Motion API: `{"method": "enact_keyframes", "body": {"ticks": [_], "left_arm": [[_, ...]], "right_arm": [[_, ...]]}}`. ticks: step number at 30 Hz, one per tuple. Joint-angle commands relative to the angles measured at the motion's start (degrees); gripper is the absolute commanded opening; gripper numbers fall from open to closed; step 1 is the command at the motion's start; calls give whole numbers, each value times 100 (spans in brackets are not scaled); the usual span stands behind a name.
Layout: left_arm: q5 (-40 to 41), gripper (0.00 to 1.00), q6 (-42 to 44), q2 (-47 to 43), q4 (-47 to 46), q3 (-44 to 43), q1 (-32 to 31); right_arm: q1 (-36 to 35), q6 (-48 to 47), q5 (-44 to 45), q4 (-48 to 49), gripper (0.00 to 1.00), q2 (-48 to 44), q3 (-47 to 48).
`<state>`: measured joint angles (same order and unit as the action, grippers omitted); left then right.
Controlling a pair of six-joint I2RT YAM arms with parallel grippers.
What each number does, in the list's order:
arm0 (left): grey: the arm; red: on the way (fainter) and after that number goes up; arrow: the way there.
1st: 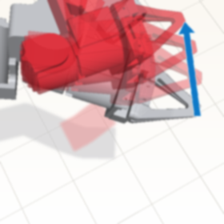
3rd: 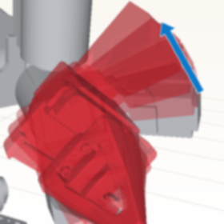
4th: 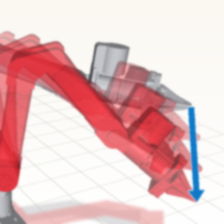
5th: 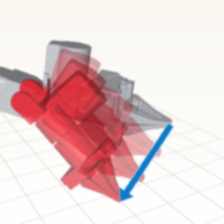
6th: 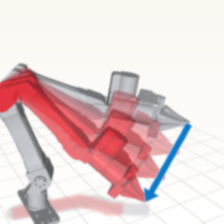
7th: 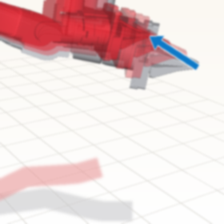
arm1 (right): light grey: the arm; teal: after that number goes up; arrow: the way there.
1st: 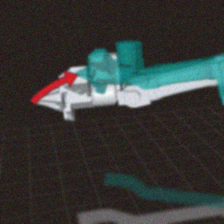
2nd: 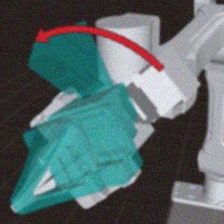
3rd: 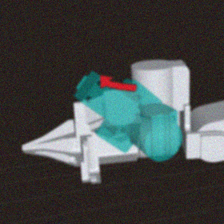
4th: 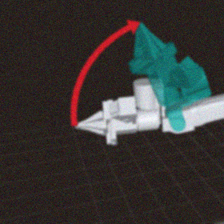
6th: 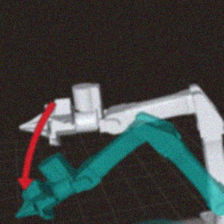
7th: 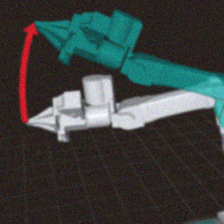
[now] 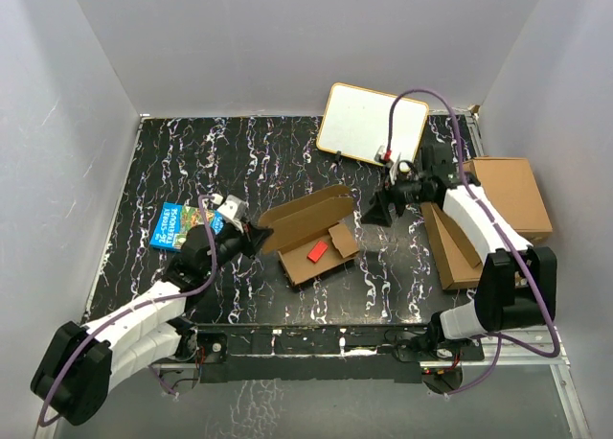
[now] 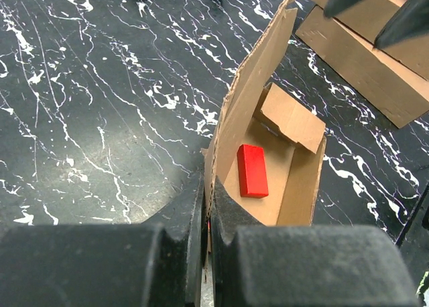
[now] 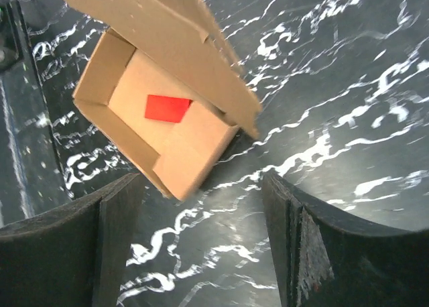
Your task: Fold the paper box
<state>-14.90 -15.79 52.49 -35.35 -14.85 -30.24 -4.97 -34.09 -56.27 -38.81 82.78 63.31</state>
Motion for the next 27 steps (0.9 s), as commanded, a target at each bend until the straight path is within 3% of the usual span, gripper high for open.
{"method": "enact_keyframes", "body": {"ticks": [1, 6, 12, 27], "left_arm": [[712, 0, 84, -109, -35, -29, -406], [1362, 0, 7, 73, -14, -145, -855], [1765, 0, -178, 93, 80, -235, -1090], [2029, 0, -380, 209, 112, -309, -1312]], "right_arm": [[-89, 1505, 142, 1559, 75, -345, -1033], [-438, 2126, 800, 2291, 71, -183, -1407], [-749, 2243, 1832, 2781, 69, -74, -1695], [-1382, 2058, 2564, 2902, 59, 156, -1846]]}}
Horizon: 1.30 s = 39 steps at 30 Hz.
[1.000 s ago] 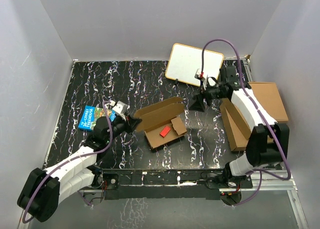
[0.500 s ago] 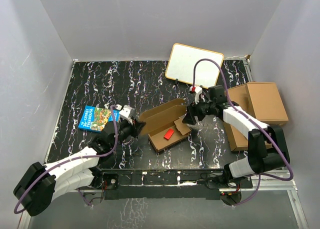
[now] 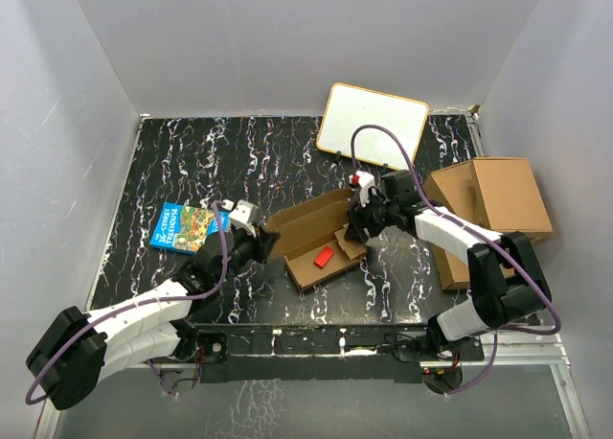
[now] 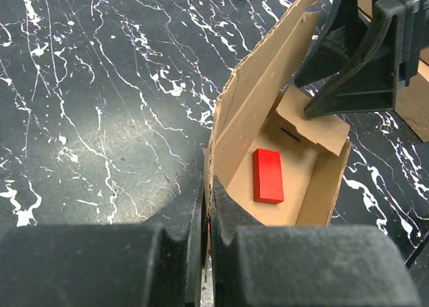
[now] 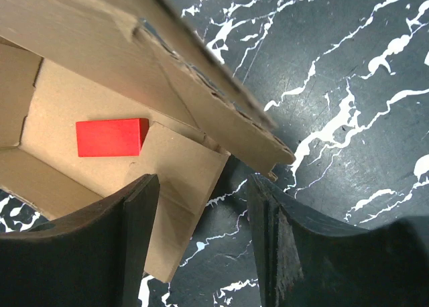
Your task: Fold the paper box
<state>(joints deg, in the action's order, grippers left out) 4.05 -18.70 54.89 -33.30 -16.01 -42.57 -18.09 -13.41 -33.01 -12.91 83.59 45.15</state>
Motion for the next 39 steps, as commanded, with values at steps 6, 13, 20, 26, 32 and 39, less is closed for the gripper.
{"method": "enact_keyframes", "body": {"ticks": [6, 13, 20, 26, 32, 39], "left_arm": [[225, 0, -90, -23, -110, -199, -145], [304, 0, -90, -20, -89, -227, -216], [423, 0, -64, -39, -25, -283, -291], [532, 0, -73, -99, 18, -323, -368], [448, 0, -60, -65, -75, -350, -447], [313, 0, -4, 58, -221, -393, -518]], "right_arm": [[-303, -56, 509, 332, 56, 9, -224], [-447, -174, 902, 334, 48, 22, -275], [-565, -317, 1246, 276, 42, 73, -243], [-699, -469, 1631, 237, 40, 180, -190], [-832, -656, 2283, 239, 8, 314, -23], [-866, -781, 2499, 350, 8, 320, -64]]}}
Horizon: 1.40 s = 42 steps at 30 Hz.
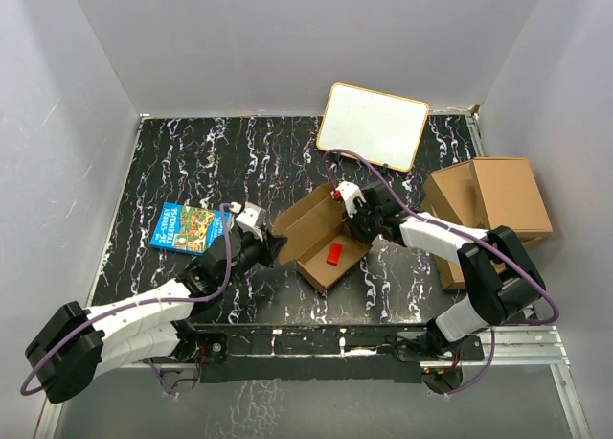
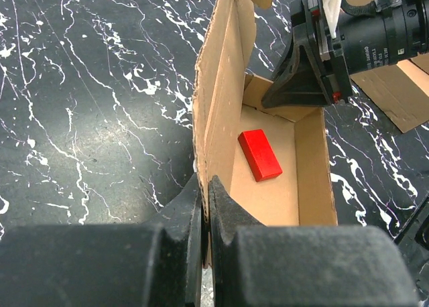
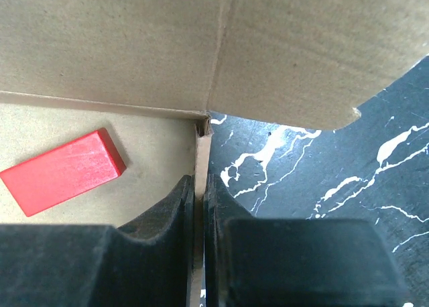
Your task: Fold the paper box
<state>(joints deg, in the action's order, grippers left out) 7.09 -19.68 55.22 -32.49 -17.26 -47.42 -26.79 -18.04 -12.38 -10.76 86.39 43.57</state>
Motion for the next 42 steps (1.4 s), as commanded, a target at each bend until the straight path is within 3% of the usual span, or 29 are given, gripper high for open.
{"method": "enact_keyframes", "body": {"ticks": [1, 4, 8, 13, 17, 23, 28, 32, 42], "left_arm": [[17, 0, 96, 39, -293, -276, -39], [75, 0, 103, 35, -274, -270, -48], [145, 0, 130, 30, -251, -278, -56], [150, 0, 131, 73, -235, -313, -66], [123, 0, 123, 99, -270, -333, -83], [99, 0, 136, 146, -274, -358, -101], [110, 0, 166, 175, -223, -409, -110], [137, 0, 175, 163, -208, -397, -109], [154, 0, 164, 188, -185, -418, -110]], "right_arm": [[3, -334, 431, 136, 12, 25, 78], [-2, -374, 380, 113, 24, -35, 55], [1, -384, 339, 92, 29, -120, 31], [3, -392, 366, 109, 26, -94, 3], [-4, -407, 596, 196, 8, 39, -38], [-3, -347, 1299, 441, 8, 33, -103], [-6, -390, 895, 279, 8, 24, -75], [-11, -454, 340, 77, 16, -13, -16], [-13, -402, 259, 82, 22, 23, -37]]}}
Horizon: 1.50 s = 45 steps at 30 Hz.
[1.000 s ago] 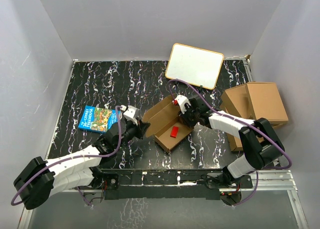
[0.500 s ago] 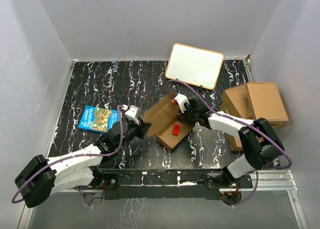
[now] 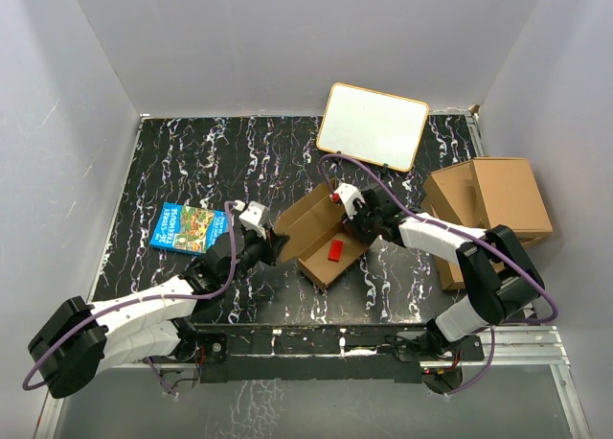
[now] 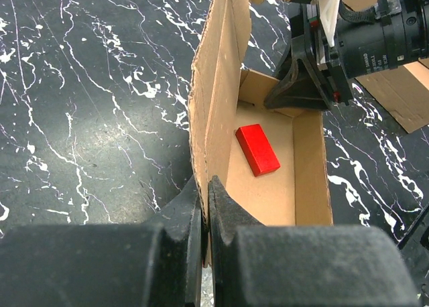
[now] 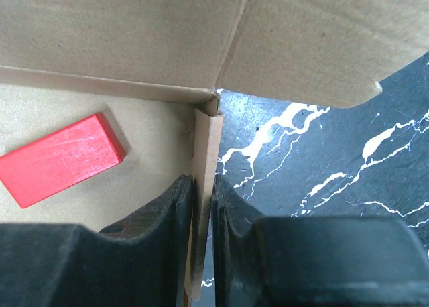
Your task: Fold the paper box
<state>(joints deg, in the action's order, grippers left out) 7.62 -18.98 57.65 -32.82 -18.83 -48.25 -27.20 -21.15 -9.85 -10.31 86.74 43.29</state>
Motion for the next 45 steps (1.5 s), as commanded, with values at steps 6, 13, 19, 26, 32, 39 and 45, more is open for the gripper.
{"method": "enact_keyframes", "body": {"ticks": [6, 13, 19, 26, 32, 39, 45], "left_arm": [[77, 0, 105, -37, -138, -279, -26], [61, 0, 160, -27, -158, -257, -30], [25, 0, 294, -85, -150, -216, -35], [-11, 0, 491, -187, -128, -152, -35], [-70, 0, 778, -218, -108, -147, -31], [-122, 0, 1165, -225, -27, -199, -33], [-147, 0, 1465, -193, 126, -309, -27]], "right_arm": [[35, -57, 86, 83, 8, 33, -27], [32, -11, 66, 112, 8, 1, -33], [63, -6, -158, -16, 25, -122, 49], [377, -234, -1116, -411, 34, -466, 183], [684, -415, -1696, -579, 49, -695, 197], [990, -619, -2388, -802, 57, -874, 267], [1707, -896, -3544, -1040, 63, -1160, 381]]}}
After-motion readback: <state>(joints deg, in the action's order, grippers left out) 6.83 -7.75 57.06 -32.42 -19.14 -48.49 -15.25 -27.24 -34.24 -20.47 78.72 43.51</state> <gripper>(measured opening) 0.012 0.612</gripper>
